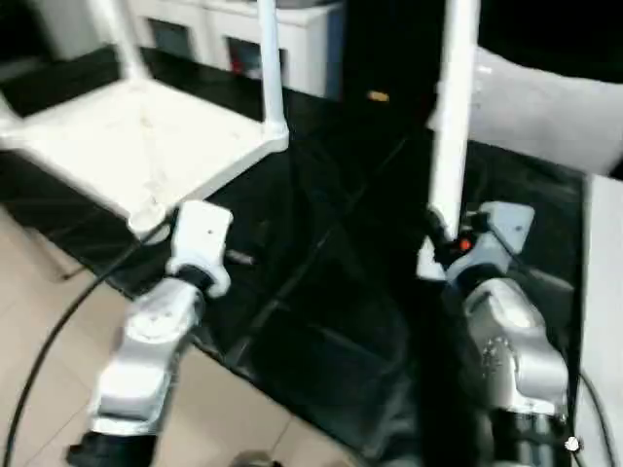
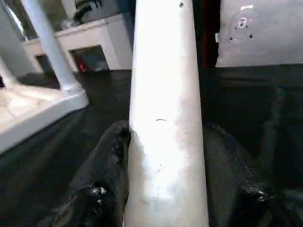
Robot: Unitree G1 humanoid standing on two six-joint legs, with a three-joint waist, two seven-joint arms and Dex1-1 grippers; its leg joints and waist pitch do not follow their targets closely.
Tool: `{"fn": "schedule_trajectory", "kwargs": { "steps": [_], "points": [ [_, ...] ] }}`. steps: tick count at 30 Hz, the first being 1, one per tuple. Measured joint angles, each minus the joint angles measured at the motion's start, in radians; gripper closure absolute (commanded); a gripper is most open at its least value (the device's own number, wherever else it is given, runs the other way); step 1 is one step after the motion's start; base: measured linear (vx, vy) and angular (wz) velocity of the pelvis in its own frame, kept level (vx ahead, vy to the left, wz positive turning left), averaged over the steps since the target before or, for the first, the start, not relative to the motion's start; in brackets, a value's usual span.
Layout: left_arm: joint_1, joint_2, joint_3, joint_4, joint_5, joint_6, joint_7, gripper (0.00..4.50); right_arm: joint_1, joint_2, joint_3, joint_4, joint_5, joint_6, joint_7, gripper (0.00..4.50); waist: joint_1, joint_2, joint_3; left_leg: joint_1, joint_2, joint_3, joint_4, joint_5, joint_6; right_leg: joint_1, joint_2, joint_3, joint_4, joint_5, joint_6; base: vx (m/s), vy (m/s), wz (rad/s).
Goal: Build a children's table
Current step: Pick table leg, then move to table
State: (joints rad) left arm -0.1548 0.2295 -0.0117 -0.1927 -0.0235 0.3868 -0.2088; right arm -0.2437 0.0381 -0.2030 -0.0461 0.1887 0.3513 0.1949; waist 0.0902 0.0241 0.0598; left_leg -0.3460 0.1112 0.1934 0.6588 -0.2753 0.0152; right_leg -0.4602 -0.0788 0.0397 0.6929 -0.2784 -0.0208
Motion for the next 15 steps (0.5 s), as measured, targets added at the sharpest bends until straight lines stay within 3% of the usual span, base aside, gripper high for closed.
{"fn": "schedule_trajectory", "kwargs": {
  "steps": [1, 2, 3, 4, 5, 6, 7, 8, 9, 10, 11, 12, 13, 14, 15],
  "points": [
    [0.000, 0.000, 0.007, 0.002, 0.000, 0.001, 0.007, 0.00, 0.007, -0.001, 0.013, -0.016, 0.007, 0.010, 0.003, 2.63, -0.019, 0.001, 0.000, 0.009, 0.000, 0.041, -0.012, 0.001, 0.018, -0.002, -0.010, -0.091, 0.044, -0.010, -0.015, -0.065, 0.259, -0.68],
    [0.000, 0.000, 0.010, 0.002, 0.000, 0.001, 0.008, 0.00, 0.007, -0.005, 0.014, -0.021, 0.010, 0.013, 0.005, 2.63, -0.028, -0.011, -0.004, 0.015, -0.001, 0.072, -0.021, 0.002, 0.025, 0.014, -0.013, -0.133, 0.038, -0.009, -0.017, -0.065, 0.259, -0.68],
    [-0.001, -0.001, 0.011, 0.002, 0.000, 0.001, 0.008, 0.00, 0.007, -0.006, 0.014, -0.025, 0.010, 0.013, 0.006, 2.63, -0.031, -0.012, -0.004, 0.016, -0.004, 0.095, -0.026, 0.002, 0.030, 0.025, -0.013, -0.151, 0.036, -0.011, -0.019, -0.050, 0.229, -0.72],
    [-0.005, -0.013, 0.007, 0.005, 0.000, 0.002, 0.009, 0.00, 0.008, -0.020, 0.010, -0.030, 0.011, 0.013, 0.006, 2.63, -0.027, -0.033, -0.009, 0.013, -0.023, 0.122, -0.020, -0.006, 0.015, 0.045, -0.013, -0.125, 0.005, 0.014, -0.014, -0.038, 0.198, -0.69],
    [-0.007, -0.023, -0.014, 0.005, -0.001, 0.003, 0.007, 0.00, 0.017, -0.024, -0.006, -0.028, 0.011, 0.015, 0.003, 2.63, -0.015, -0.027, -0.007, -0.005, -0.037, 0.080, 0.025, -0.030, -0.024, 0.043, -0.010, -0.098, -0.003, 0.024, -0.006, -0.038, 0.198, -0.69],
    [-0.005, -0.029, -0.025, 0.004, -0.001, 0.002, 0.007, 0.00, 0.022, -0.031, -0.019, -0.019, 0.010, 0.018, -0.001, 2.63, -0.001, -0.025, -0.006, -0.016, -0.052, 0.014, 0.087, -0.045, -0.040, 0.044, -0.005, -0.076, -0.008, 0.033, 0.001, -0.037, 0.200, -0.82],
    [0.002, -0.024, -0.025, 0.004, 0.000, 0.003, 0.007, 0.00, 0.023, -0.031, -0.026, -0.014, 0.010, 0.021, -0.004, 2.63, 0.000, -0.023, -0.006, -0.025, -0.057, -0.090, 0.145, -0.044, -0.047, 0.051, -0.004, -0.043, -0.023, 0.050, 0.015, -0.051, 0.214, -0.87],
    [-0.002, -0.022, -0.025, 0.004, 0.000, 0.002, 0.007, 0.00, 0.022, -0.031, -0.026, -0.017, 0.010, 0.021, -0.004, 2.63, -0.004, -0.022, -0.007, -0.022, -0.042, -0.127, 0.129, -0.039, -0.056, 0.052, 0.000, -0.020, -0.035, 0.061, 0.027, -0.051, 0.214, -0.87],
    [-0.003, -0.022, -0.024, -0.002, -0.001, 0.004, 0.007, 0.00, 0.022, -0.034, -0.023, -0.021, 0.009, 0.019, -0.004, 2.63, -0.005, -0.021, -0.007, -0.017, -0.021, -0.148, 0.091, -0.038, -0.056, 0.052, 0.008, 0.002, -0.048, 0.075, 0.040, -0.070, 0.235, -0.63],
    [0.006, -0.022, -0.024, -0.022, -0.002, 0.013, 0.007, 0.00, 0.025, -0.036, -0.010, -0.024, 0.000, 0.009, -0.004, 2.63, -0.009, -0.010, -0.012, -0.001, 0.010, -0.158, 0.017, -0.038, -0.055, 0.051, 0.025, 0.034, -0.062, 0.086, 0.058, -0.069, 0.305, -0.52],
    [0.017, -0.022, -0.024, -0.041, -0.004, 0.022, 0.006, 0.00, 0.035, -0.033, 0.005, -0.029, -0.009, -0.005, -0.007, 2.63, -0.017, 0.003, -0.015, 0.006, 0.022, -0.139, 0.001, -0.002, -0.103, 0.050, 0.032, 0.052, -0.071, 0.090, 0.071, -0.069, 0.305, -0.52],
    [0.037, -0.015, -0.020, -0.053, -0.005, 0.027, 0.005, 0.00, 0.047, -0.026, 0.022, -0.029, -0.013, -0.009, -0.010, 2.63, -0.033, -0.007, -0.014, 0.018, 0.019, -0.115, 0.000, -0.003, -0.095, 0.042, 0.031, 0.075, -0.079, 0.084, 0.066, -0.107, 0.322, -0.60],
    [0.053, -0.008, -0.009, -0.054, -0.006, 0.031, 0.005, 0.00, 0.054, -0.010, 0.036, -0.027, -0.013, -0.006, -0.012, 2.63, -0.044, -0.007, -0.010, 0.019, 0.020, -0.092, -0.003, -0.004, -0.078, 0.038, 0.020, 0.071, -0.079, 0.058, 0.040, -0.119, 0.301, -0.62],
    [0.061, 0.000, 0.001, -0.046, -0.005, 0.036, 0.006, 0.00, 0.056, 0.001, 0.063, -0.025, -0.012, -0.002, -0.008, 2.63, -0.055, -0.009, -0.007, 0.016, 0.026, -0.057, -0.005, -0.003, -0.058, 0.019, -0.015, 0.005, -0.032, -0.003, -0.018, -0.119, 0.301, -0.62],
    [0.063, 0.003, 0.007, -0.041, -0.004, 0.040, 0.008, 0.00, 0.056, 0.007, 0.071, -0.019, -0.017, -0.006, -0.014, 2.63, -0.059, -0.011, -0.006, 0.021, 0.028, -0.039, -0.007, -0.004, -0.047, 0.018, -0.028, -0.054, 0.007, -0.015, -0.036, -0.090, 0.285, -0.58]
  ]
}}
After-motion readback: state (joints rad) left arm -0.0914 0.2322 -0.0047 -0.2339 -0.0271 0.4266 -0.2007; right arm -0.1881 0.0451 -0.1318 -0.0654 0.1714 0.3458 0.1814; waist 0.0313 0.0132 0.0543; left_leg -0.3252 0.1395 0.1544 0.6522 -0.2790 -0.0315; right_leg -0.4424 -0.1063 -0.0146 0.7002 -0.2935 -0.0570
